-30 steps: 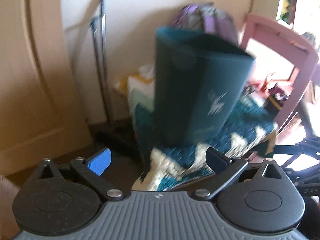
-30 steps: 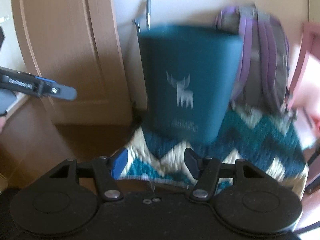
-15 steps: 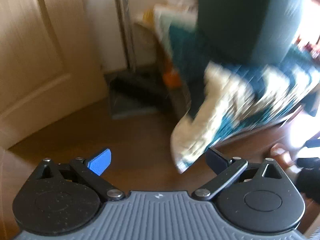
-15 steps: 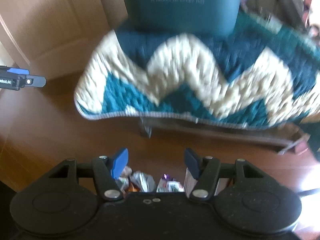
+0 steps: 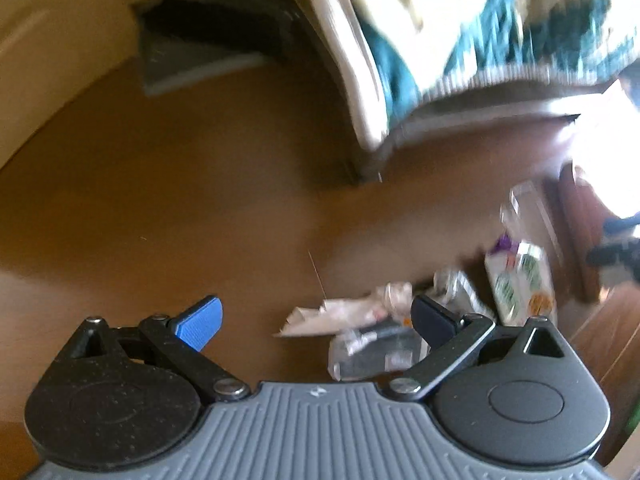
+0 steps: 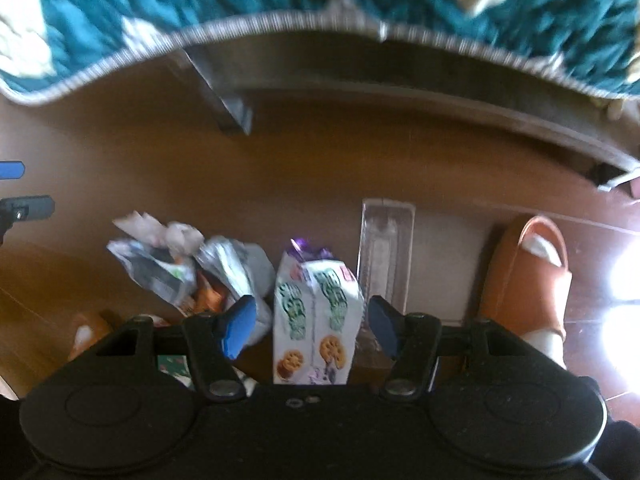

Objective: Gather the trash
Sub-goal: 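Withdraw both open tools from the bin and lower toward the remaining trash, then grasp the white printed wrapper with the left tool while the right tool grasps the clear plastic tray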

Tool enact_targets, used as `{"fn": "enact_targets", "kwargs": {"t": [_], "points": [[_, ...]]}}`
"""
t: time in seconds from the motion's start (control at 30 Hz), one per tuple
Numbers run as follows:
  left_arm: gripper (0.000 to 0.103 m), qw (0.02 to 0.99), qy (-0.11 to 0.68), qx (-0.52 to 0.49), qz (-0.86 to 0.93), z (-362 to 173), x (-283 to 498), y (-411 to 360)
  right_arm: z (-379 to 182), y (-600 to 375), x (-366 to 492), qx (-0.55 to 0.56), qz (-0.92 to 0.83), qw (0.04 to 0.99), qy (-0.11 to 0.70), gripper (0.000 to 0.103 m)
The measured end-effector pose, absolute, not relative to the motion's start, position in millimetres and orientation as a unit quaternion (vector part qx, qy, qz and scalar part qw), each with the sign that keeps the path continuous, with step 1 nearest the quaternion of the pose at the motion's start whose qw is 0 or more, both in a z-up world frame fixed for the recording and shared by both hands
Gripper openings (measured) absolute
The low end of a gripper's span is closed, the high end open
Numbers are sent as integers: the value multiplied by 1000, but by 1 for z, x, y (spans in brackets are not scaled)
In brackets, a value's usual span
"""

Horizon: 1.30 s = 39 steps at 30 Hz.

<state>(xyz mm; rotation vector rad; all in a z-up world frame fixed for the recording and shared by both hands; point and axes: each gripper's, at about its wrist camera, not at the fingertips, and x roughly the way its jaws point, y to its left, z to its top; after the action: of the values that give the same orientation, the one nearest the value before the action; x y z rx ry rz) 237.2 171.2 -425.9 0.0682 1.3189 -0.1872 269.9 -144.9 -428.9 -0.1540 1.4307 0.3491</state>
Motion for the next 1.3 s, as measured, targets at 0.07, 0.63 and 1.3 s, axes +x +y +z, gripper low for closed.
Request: {"fn": "enact_targets", "kwargs": {"t": [0.07,0.63,1.3], "points": [[101,777,619,52,-104,-445,235,162,-445,-144,273,-77,159,728,662,61],[94,716,682,-6,-149,-542,223,150,-527,-196,334,-54,43,717,693,55],[11,679,722,-72,-113,-579,232,162,-566,-175,335,-133,54,703,696,1]]}}
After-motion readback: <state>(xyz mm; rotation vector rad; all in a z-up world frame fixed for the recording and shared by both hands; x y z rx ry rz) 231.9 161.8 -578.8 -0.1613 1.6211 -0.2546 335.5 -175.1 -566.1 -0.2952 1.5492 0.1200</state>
